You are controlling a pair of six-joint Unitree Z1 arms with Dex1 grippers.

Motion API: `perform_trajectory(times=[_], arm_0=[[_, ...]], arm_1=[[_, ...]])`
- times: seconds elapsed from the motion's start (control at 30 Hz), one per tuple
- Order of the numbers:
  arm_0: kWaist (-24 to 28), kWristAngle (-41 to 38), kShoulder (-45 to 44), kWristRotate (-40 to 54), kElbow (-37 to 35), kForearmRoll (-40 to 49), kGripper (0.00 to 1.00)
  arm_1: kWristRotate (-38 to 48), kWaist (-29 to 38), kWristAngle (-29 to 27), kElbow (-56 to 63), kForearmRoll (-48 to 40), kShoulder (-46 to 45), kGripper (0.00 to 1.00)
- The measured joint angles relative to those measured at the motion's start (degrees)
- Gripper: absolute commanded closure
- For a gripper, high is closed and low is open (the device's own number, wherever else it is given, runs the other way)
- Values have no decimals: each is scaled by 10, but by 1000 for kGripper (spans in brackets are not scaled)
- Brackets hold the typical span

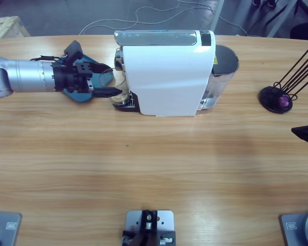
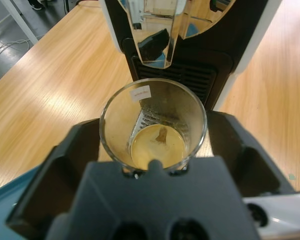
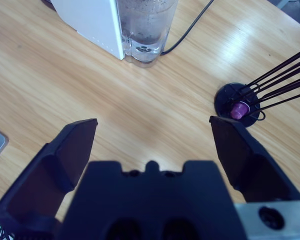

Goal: Pour coffee

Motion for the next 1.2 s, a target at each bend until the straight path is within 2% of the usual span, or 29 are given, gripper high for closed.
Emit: perform_trajectory(times=[0.07,0.13,0.17,0.43,0.7,0.8,1.03,1.2], arm_0=[[0,0,0,0,0,0,744],[0,0,0,0,0,0,953],[0,0,0,0,0,0,997],[0,7,0,-2,0,0,1000],[10,87,-52,-56,16,-1,1000],[30,117,-80,-76,24,-1,1000],[127,176,-94,-144,30,-1,1000],[150,215,-61,-157,25,-1,1000]], arm_1=[[0,0,0,0,0,0,0],[0,0,0,0,0,0,0],[0,0,0,0,0,0,0],[0,0,0,0,0,0,0],[0,0,0,0,0,0,3],[0,0,0,2,0,-1,4],[0,0,0,7,-1,-3,0],[0,0,0,7,-1,-4,0]])
